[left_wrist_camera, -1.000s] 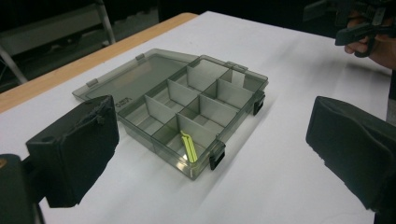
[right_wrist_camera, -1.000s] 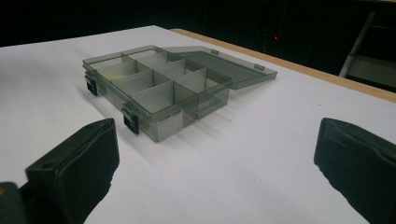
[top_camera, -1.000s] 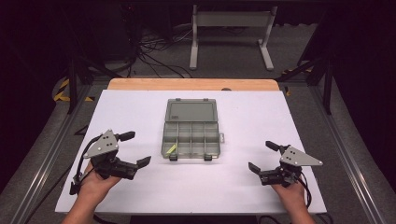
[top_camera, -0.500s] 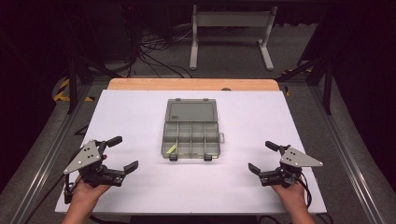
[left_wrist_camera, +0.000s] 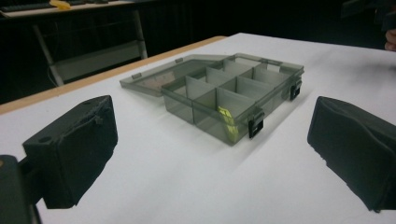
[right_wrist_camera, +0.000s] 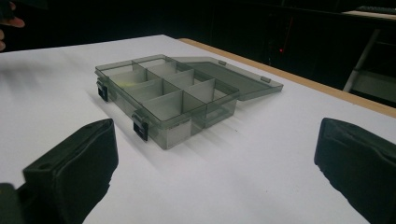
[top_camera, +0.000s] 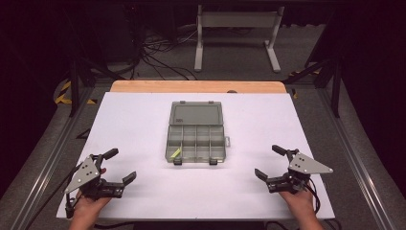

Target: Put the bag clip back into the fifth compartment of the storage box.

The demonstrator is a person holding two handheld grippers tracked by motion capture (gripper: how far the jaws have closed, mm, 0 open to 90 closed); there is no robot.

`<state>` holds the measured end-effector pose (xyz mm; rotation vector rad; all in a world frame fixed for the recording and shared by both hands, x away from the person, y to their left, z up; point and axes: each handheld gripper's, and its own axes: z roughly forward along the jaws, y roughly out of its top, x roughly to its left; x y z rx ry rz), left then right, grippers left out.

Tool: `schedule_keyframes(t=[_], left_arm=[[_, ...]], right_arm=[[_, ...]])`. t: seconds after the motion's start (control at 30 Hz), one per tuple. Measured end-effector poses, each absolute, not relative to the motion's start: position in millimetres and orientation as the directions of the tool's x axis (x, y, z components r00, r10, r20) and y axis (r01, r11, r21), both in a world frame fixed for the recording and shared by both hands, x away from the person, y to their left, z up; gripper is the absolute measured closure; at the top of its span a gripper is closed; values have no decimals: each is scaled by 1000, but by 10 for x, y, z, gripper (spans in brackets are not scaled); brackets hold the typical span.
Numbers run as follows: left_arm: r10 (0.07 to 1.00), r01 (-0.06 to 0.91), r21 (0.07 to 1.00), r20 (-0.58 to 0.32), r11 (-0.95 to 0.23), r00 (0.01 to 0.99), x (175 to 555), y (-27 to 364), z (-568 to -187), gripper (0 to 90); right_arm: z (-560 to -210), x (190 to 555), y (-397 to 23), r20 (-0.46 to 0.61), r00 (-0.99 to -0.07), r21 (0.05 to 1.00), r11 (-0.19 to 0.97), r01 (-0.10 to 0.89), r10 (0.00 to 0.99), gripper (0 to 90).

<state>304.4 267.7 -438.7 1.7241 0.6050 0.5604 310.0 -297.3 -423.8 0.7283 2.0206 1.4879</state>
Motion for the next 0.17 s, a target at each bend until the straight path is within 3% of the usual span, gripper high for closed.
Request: schedule_keyframes(t=[0.17], left_arm=[[664,138,977,6,-164,748,3100,2692,-4479,25]], right_arm=[[-4242,3100,-2961,-91,-725,962,248,112,683,3]])
